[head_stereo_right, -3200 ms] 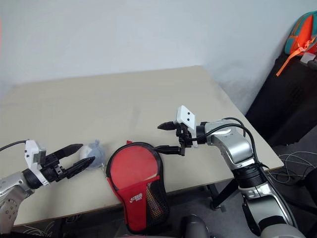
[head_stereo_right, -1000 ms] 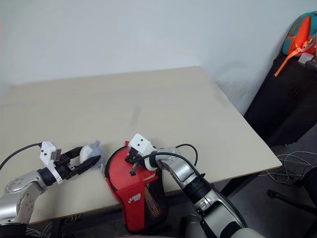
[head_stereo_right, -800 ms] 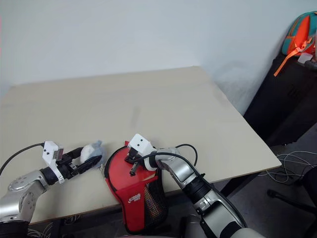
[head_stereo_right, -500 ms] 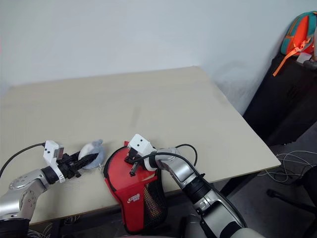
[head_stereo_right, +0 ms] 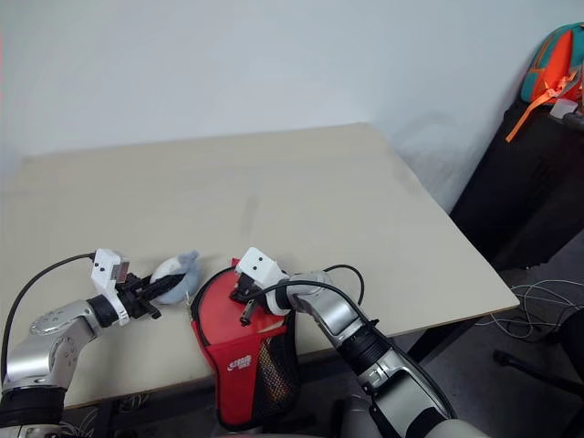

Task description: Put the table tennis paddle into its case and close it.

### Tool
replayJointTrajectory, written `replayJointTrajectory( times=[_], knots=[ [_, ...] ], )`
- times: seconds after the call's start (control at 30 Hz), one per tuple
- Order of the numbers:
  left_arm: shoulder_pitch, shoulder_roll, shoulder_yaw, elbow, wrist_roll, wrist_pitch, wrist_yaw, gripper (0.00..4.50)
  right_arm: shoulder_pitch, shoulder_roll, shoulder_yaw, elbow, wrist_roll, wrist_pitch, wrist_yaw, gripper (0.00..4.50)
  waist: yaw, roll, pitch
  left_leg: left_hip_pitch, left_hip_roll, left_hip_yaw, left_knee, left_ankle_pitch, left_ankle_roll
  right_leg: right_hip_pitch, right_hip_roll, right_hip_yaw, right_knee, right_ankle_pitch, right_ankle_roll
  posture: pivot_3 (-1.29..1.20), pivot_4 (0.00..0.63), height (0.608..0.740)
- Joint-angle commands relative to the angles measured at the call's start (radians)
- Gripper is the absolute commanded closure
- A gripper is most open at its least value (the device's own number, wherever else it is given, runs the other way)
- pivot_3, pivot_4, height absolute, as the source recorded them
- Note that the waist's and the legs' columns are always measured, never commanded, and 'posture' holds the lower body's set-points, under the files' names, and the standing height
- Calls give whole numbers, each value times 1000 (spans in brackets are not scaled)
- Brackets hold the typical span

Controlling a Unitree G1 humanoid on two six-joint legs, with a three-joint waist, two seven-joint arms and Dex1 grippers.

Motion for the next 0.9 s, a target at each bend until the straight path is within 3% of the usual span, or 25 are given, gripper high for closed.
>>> replayJointTrajectory(
  times=[0.03, 0.4, 0.9],
  knots=[
    [-57, 0, -21, -23, 12, -11, 4, 4123, 3, -6, 19, -18, -12, 12, 18, 4500, 3, 0, 0, 0, 0, 0, 0, 0, 0, 0, 0, 0, 0, 0, 0, 0, 0, 706],
    [-70, 51, -116, -70, 76, -10, -71, 4123, 1, -9, 38, -12, -21, 14, 45, 4500, 1, 0, 0, 0, 0, 0, 0, 0, 0, 0, 0, 0, 0, 0, 0, 0, 0, 706],
    [-86, 82, -130, -36, 144, -54, -80, 4123, -17, -4, 55, 14, -44, 14, 72, 4500, 1, 0, 0, 0, 0, 0, 0, 0, 0, 0, 0, 0, 0, 0, 0, 0, 0, 706]
  ],
)
